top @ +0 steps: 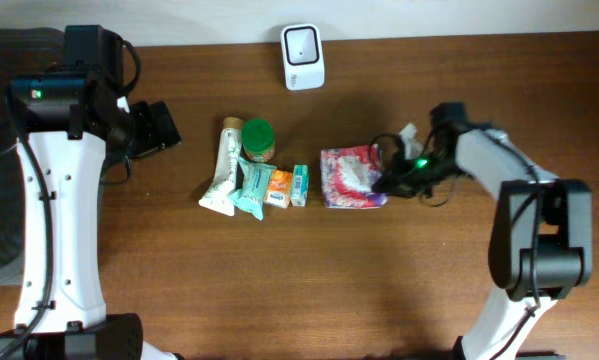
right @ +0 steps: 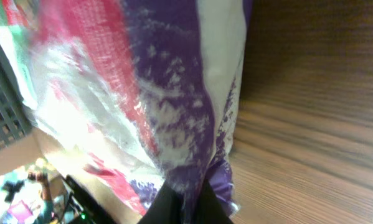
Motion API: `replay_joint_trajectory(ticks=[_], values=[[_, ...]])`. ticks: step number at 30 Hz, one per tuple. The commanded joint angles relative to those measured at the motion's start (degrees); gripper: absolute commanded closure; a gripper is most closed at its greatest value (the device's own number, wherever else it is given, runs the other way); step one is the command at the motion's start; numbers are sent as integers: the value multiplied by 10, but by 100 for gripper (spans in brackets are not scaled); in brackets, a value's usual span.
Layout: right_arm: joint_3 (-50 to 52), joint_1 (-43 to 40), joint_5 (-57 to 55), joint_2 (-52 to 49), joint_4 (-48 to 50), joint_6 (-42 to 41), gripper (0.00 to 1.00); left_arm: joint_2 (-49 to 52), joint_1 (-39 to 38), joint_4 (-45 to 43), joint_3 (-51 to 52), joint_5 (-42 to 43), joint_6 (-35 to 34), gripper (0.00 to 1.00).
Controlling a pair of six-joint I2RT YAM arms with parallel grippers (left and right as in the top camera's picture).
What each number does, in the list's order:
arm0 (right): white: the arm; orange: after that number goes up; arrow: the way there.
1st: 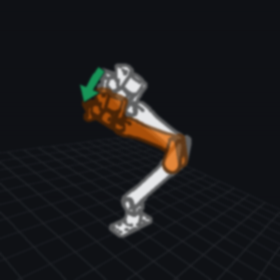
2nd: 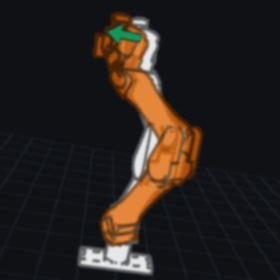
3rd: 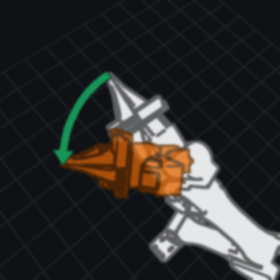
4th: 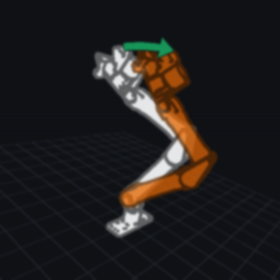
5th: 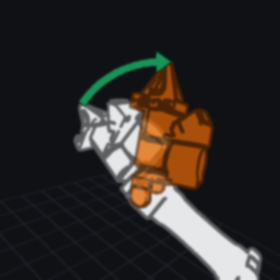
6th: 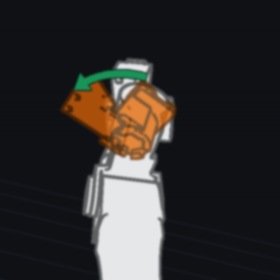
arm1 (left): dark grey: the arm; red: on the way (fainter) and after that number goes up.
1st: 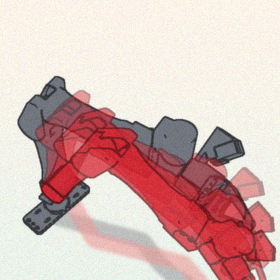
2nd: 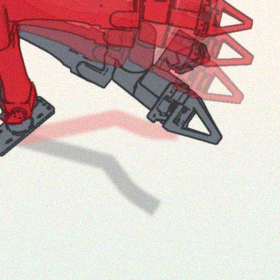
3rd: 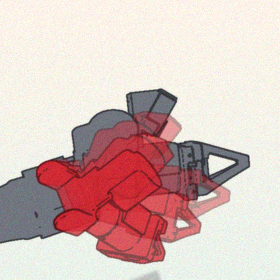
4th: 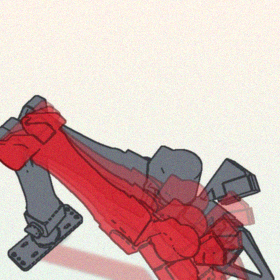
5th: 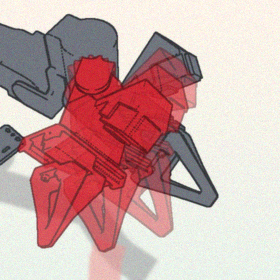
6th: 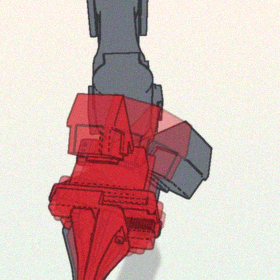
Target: Scan the item barcode
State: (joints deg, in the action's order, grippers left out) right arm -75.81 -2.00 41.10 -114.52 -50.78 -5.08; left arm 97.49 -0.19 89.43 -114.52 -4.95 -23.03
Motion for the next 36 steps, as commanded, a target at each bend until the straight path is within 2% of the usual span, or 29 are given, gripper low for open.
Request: replay_joint_trajectory(ticks=[1, 3, 4, 5, 6, 7, 8, 10, 12, 13, 21, 28, 29, 32, 33, 34, 36], values=[[-75, -44, -6, 6, -72, 69, 96, -10, 1, 0, 1, -5, -5, 1], [-99, -55, -30, 6, -108, 83, 96, -10, 1, 0, 1, -5, -5, 1], [-99, -55, -45, 6, -108, 83, 87, -10, 1, 0, 1, -5, -5, 1], [-99, -55, -67, 6, -108, 83, 63, -10, 1, 0, 1, -5, -5, 1], [-98, -55, -74, 6, -108, 83, 59, -10, 1, 0, 1, -5, -5, 1], [-98, -55, -75, 6, -108, 83, 48, -10, 1, 0, 1, -5, -5, 1], [-98, -55, -75, 6, -108, 83, 27, -10, 1, 0, 1, -5, -5, 1], [-98, -55, -75, 6, -108, 83, 9, -10, 1, 0, 1, -5, -5, 1], [-98, -55, -75, 6, -108, 83, 2, -10, 1, 0, 1, -5, -5, 1], [-98, -55, -75, 6, -105, 83, 1, -10, 1, 0, 1, -5, -5, 1], [-79, -39, -75, 5, -6, 83, 1, -10, 1, 0, 1, -5, -5, 1], [-59, -9, -75, -30, 3, 83, 1, -10, 1, 0, 1, -5, -5, 1], [-50, -3, -75, -38, 7, 83, 5, -10, 1, 0, 1, -5, -5, 1], [-32, 12, -75, -49, 14, 83, 45, -10, 1, 0, 1, -5, -5, 1], [-31, 16, -74, -49, 11, 83, 55, -10, 1, 0, 1, -5, -5, 1], [-31, 19, -73, -49, 11, 83, 70, -10, 1, 0, 1, -5, -5, 1], [-31, 20, -70, -48, 10, 76, 89, -10, 1, 0, 1, -5, -5, 1]])
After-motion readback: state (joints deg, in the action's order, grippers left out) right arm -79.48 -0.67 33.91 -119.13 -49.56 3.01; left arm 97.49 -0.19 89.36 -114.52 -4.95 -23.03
